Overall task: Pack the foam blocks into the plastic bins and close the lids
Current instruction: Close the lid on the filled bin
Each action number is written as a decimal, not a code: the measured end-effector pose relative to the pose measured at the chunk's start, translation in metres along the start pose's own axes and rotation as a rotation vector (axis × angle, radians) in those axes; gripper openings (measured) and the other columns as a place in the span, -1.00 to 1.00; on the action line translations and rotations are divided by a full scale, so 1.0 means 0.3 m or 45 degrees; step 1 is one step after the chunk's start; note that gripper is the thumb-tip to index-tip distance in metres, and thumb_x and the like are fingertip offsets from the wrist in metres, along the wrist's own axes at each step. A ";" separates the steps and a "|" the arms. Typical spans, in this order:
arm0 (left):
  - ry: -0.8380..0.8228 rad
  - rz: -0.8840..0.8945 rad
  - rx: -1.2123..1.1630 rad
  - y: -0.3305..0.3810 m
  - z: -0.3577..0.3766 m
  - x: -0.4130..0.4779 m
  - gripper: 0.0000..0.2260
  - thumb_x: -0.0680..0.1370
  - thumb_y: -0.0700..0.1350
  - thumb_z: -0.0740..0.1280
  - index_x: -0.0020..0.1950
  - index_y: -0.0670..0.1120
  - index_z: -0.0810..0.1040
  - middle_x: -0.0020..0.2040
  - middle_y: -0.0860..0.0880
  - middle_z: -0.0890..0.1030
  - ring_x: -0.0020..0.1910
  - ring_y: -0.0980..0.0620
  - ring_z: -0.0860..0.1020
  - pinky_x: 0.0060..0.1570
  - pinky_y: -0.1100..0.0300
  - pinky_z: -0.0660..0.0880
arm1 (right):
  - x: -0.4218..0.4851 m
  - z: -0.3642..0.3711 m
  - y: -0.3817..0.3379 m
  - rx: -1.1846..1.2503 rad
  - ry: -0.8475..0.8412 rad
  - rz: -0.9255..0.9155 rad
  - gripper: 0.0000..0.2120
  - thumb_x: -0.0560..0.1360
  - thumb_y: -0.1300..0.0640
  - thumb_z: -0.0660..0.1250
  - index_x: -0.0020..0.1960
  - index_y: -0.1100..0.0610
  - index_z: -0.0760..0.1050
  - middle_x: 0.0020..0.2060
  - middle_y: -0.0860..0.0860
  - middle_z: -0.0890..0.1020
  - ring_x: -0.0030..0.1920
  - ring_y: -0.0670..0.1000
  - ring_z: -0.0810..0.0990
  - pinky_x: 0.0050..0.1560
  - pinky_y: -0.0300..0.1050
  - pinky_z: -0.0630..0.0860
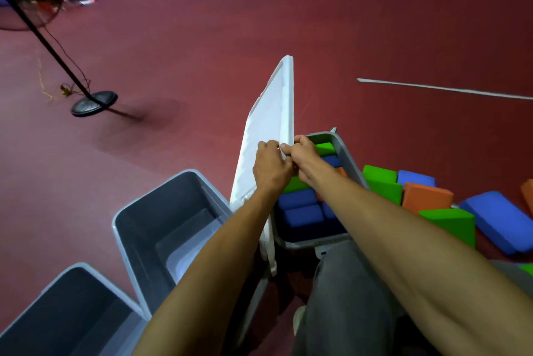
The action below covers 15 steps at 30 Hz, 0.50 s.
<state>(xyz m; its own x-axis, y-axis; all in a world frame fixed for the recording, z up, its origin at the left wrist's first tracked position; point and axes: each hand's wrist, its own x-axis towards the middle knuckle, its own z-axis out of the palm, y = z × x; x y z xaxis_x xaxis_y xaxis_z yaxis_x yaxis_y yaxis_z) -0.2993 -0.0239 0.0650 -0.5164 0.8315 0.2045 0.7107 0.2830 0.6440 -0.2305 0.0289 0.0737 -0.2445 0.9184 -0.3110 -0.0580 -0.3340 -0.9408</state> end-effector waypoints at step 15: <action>-0.034 0.351 0.009 0.350 0.080 -0.150 -0.80 0.51 0.04 0.33 -0.08 -0.09 0.54 -0.09 0.00 0.44 -0.18 -0.04 0.48 -0.23 0.00 0.50 | -0.182 -0.407 -0.138 0.366 0.049 -0.046 -0.82 0.60 0.29 0.30 0.19 0.18 0.45 -0.14 0.10 0.64 -0.26 0.04 0.61 -0.37 -0.15 0.56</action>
<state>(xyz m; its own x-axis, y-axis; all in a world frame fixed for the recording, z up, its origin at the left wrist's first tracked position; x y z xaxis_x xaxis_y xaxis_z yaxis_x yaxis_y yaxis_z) -0.1900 -0.0201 0.1058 -0.2902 0.8901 0.3516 0.8262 0.0476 0.5614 -0.0965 0.0185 0.1131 -0.2005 0.9364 -0.2881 -0.3389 -0.3422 -0.8764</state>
